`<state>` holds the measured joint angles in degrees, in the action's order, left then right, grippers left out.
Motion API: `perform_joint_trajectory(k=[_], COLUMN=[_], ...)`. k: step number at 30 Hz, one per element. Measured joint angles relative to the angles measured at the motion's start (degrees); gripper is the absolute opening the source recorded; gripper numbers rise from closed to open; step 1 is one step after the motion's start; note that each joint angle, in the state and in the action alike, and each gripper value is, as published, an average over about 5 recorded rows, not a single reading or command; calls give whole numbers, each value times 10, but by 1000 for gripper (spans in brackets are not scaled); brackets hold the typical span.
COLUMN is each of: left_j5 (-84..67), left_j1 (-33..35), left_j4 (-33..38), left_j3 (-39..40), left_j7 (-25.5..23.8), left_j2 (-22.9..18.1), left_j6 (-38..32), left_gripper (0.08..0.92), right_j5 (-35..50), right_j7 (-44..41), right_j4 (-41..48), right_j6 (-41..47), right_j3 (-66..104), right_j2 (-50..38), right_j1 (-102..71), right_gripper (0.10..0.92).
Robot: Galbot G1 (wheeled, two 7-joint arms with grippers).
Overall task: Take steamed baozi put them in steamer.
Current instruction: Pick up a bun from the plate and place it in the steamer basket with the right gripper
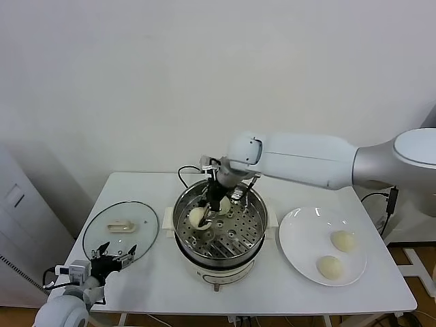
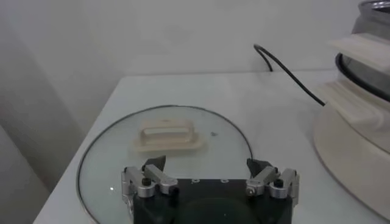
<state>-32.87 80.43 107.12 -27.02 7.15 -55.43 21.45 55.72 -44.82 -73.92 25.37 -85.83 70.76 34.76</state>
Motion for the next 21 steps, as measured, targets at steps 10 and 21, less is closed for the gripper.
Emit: perform_joint_trajectory(k=[10, 21], left_j5=[-1, -2], left_j1=[1, 2], left_j4=[0, 3], left_j3=[-3, -4], left_j7=[0, 0], left_j2=[0, -3], left_j6=[-1, -1], left_gripper=[823, 823], right_j5=[-1, -12], right_j7=[29, 8], right_j4=[12, -2], right_j6=[7, 10], right_j3=[9, 16], right_j2=[14, -16], right_j1=[-19, 10], right_gripper=[626, 821])
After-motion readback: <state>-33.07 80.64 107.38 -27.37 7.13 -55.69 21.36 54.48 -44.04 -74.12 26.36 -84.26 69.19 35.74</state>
